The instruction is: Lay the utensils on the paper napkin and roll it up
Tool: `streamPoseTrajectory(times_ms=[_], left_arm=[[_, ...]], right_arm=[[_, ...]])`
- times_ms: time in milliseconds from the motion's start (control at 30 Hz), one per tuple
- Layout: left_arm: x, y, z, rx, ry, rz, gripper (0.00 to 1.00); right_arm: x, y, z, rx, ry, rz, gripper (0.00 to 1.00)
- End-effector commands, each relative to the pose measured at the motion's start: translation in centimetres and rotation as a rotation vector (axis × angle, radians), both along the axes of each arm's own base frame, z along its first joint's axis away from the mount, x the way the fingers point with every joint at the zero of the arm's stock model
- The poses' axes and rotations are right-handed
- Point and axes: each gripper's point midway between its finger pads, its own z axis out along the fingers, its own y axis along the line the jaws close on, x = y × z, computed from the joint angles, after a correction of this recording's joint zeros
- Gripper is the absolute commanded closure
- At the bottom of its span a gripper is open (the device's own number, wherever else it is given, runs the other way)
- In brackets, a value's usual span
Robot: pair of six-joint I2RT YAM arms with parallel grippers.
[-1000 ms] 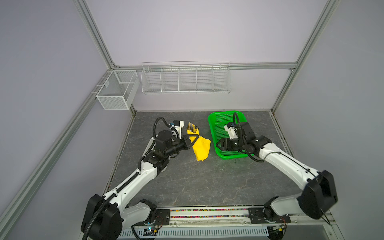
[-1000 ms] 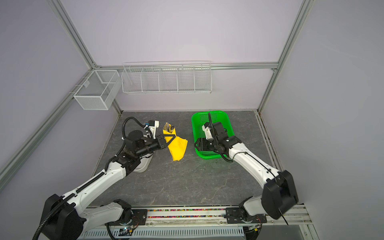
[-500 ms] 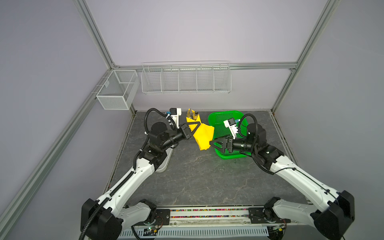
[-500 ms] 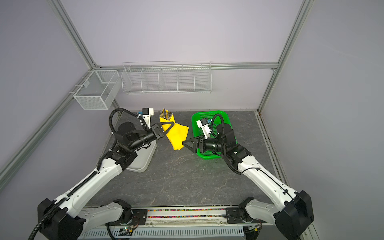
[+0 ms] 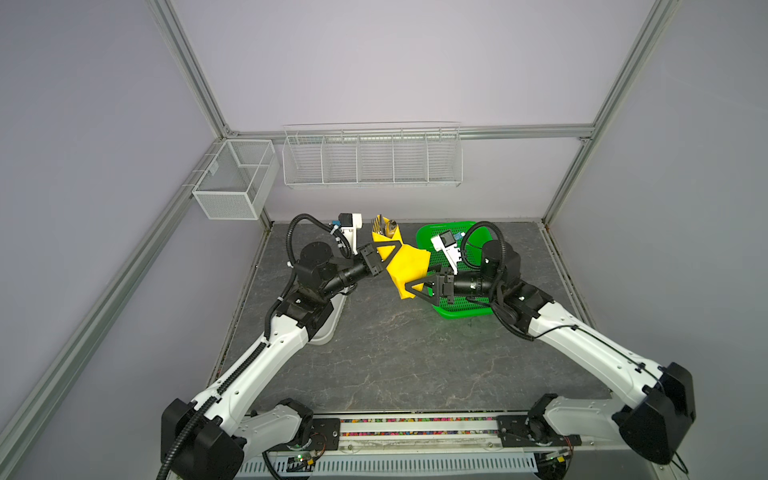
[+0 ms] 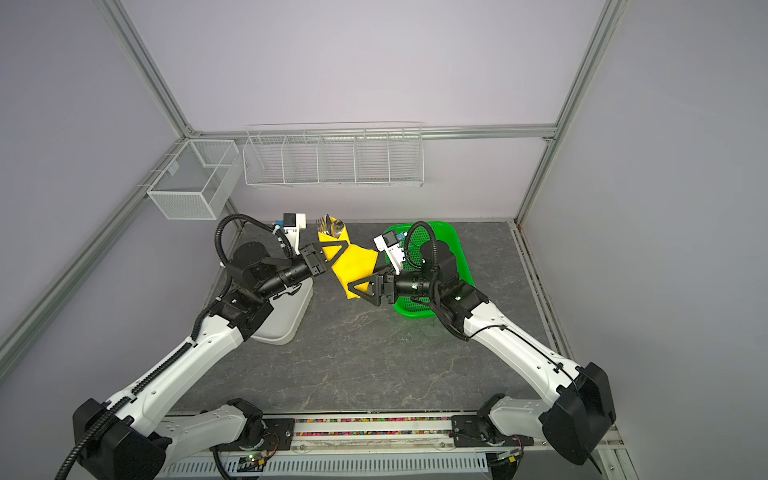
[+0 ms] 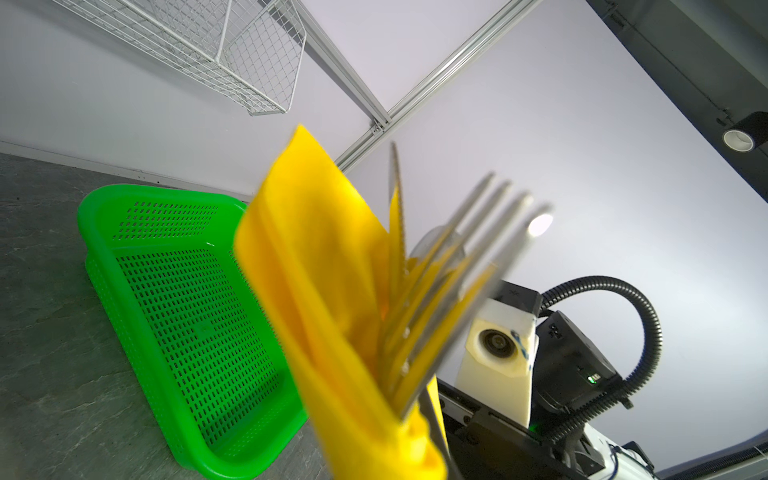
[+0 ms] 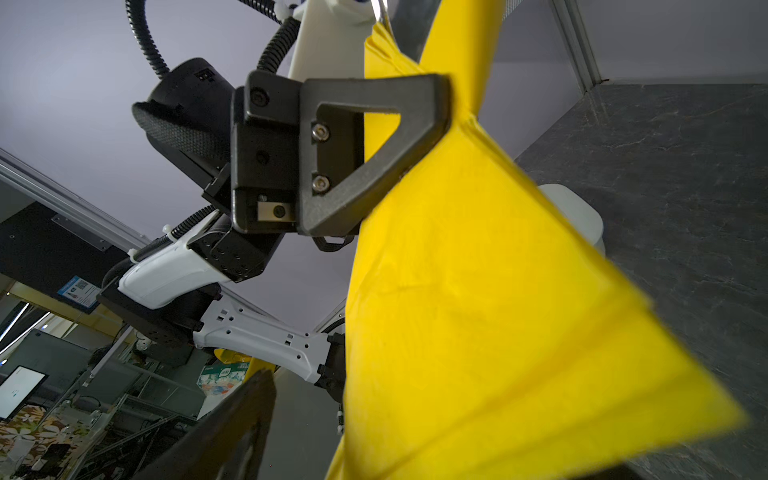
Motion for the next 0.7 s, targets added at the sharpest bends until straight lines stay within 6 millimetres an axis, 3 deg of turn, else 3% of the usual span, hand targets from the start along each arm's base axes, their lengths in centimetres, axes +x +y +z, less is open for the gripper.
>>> streamPoseTrajectory(times_ms=[0, 133, 267, 467, 667], left_arm=[[-0.8, 0.3, 3.0, -0.049, -0.058, -0.01, 1.0], [-1.0, 0.3, 3.4, -0.059, -0.06, -0.02, 1.0], [-1.2, 0.5, 3.7, -0.064, -0.062, -0.013, 1.0], [-1.4, 0.5, 3.9, -0.065, -0.061, -0.021, 1.0], [-1.6, 0.4, 4.1, -0.072, -0.055, -0.032, 1.0]], right_arm=[[-0.8, 1.1, 0.2, -0.008, 0.0, 0.058, 0.11], [-0.3, 1.7, -0.6, -0.019, -0.002, 0.047, 0.1], [-0.5, 2.2, -0.2, 0.007, 0.009, 0.087, 0.01], [-1.0, 1.6, -0.6, 0.014, 0.018, 0.099, 0.26], [-1.3, 0.8, -0.1, 0.04, 0.012, 0.11, 0.45]])
